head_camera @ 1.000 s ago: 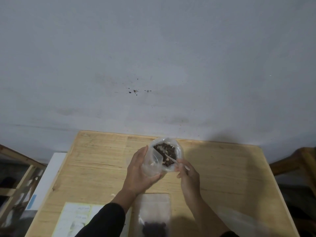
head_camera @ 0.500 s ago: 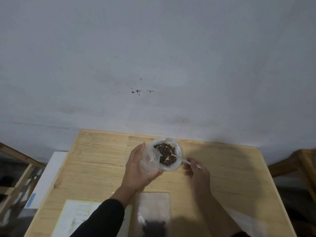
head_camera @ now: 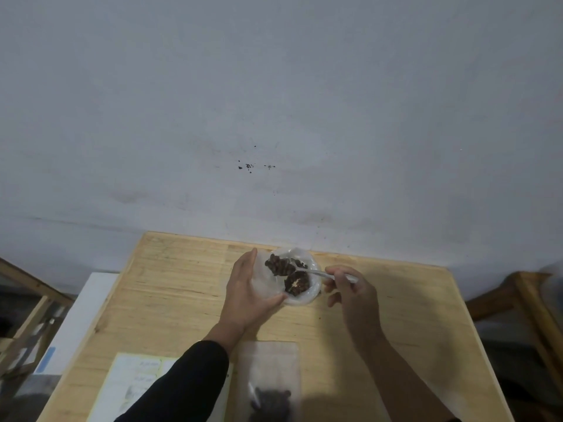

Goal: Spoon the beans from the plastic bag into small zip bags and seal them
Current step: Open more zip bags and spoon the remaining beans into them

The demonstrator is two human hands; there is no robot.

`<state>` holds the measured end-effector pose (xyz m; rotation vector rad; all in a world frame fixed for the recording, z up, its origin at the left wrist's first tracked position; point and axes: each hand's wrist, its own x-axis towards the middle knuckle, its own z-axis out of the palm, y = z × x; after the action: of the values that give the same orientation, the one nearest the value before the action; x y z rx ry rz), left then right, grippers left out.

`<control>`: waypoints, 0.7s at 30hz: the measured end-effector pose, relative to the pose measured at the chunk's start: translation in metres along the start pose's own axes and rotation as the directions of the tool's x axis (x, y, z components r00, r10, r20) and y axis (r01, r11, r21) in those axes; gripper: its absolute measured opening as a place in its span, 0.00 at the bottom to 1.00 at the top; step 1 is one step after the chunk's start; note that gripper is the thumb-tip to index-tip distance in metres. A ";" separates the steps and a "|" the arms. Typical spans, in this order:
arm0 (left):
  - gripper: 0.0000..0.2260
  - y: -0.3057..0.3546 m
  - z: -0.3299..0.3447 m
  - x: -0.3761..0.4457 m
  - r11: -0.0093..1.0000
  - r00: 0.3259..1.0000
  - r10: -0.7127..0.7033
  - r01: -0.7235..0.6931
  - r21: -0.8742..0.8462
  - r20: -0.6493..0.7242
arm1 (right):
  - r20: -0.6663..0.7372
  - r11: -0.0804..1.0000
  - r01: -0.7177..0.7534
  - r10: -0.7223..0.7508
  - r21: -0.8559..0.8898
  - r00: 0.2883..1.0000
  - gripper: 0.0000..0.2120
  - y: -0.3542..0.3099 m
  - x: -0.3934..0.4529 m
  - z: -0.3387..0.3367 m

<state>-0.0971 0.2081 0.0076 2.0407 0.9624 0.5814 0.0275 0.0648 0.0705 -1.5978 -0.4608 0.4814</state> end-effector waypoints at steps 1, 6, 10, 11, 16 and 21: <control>0.49 0.000 0.000 0.000 1.000 1.000 0.006 -0.006 -0.001 -0.005 | 0.043 0.992 0.085 -0.081 -0.097 0.996 0.11 -0.001 -0.002 0.002; 0.50 -0.001 -0.002 0.001 0.999 0.999 0.036 -0.036 -0.005 -0.001 | 0.147 0.862 0.425 -0.399 -0.275 0.905 0.09 -0.001 -0.004 0.004; 0.50 -0.007 -0.002 -0.005 0.996 1.000 0.017 -0.015 -0.086 0.023 | -0.083 0.956 0.234 -0.251 -0.175 0.964 0.06 0.010 -0.001 -0.004; 0.50 -0.008 -0.002 -0.007 0.995 1.000 0.012 -0.009 -0.098 0.029 | -0.105 0.963 0.186 -0.209 -0.194 0.972 0.07 0.017 -0.001 -0.007; 0.49 -0.010 0.004 -0.007 0.996 0.997 -0.002 0.008 -0.084 0.074 | -0.168 0.965 -0.002 -0.044 -0.262 0.985 0.09 0.054 -0.007 -0.008; 0.47 -0.009 0.010 -0.004 0.996 0.998 0.006 -0.001 -0.084 0.059 | -0.172 0.980 -0.153 0.130 -0.128 0.977 0.10 0.063 -0.010 0.005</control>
<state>-0.0967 0.2039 -0.0064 1.9743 0.8853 0.5517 0.0169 0.0580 0.0080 -1.7985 -0.2623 0.4292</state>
